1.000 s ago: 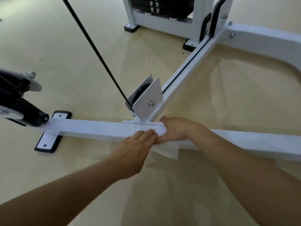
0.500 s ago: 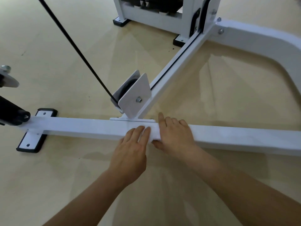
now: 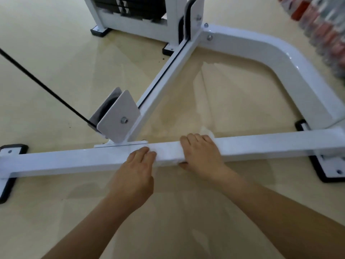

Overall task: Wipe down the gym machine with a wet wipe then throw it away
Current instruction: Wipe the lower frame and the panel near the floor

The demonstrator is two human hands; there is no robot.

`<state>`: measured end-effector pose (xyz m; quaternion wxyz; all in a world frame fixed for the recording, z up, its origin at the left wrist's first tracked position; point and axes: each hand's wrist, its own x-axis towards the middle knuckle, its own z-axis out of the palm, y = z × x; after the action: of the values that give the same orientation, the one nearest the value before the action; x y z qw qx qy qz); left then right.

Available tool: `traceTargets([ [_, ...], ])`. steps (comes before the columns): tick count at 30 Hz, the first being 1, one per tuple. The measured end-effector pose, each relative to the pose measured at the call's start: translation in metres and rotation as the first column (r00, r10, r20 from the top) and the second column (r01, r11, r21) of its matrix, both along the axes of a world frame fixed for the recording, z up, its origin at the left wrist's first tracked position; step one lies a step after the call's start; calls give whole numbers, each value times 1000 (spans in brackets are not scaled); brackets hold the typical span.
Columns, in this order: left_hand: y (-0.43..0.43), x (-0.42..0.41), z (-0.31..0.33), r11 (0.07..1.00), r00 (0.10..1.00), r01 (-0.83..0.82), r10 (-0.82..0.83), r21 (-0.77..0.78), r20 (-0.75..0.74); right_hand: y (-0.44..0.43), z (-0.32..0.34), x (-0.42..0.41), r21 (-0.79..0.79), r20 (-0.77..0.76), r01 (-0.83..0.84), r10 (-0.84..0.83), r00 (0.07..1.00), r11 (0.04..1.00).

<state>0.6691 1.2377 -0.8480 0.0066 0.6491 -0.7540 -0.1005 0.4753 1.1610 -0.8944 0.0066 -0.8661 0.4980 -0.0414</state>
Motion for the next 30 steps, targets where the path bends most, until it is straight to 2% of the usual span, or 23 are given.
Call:
traceTargets([
  [4,-1,-16,-3,998,997,-49,51,-28,66,-4,14,-129,68,-153,234,-222,963,970],
  [7,-5,-24,-1,997,988,-65,68,-29,139,-5,11,-135,122,-200,325,-297,934,938],
  [11,-4,-22,15,991,990,-106,97,87,105,0,0,-36,77,-71,111,-105,992,991],
  [16,16,10,32,968,980,-161,181,193,-89,19,1,68,48,101,-70,65,993,996],
  [21,67,47,27,888,899,-379,420,259,-123,48,-3,114,36,83,-303,300,950,952],
  [25,98,72,32,822,841,-489,533,294,-92,42,5,166,21,32,-451,450,892,892],
  [27,108,82,36,806,826,-521,559,280,-73,33,10,189,96,-7,-531,534,845,842],
  [29,113,92,38,798,821,-541,569,268,-38,24,20,210,205,-14,-528,542,840,824],
  [30,113,96,38,796,821,-547,570,261,-18,22,22,217,198,-2,-533,544,839,823],
])
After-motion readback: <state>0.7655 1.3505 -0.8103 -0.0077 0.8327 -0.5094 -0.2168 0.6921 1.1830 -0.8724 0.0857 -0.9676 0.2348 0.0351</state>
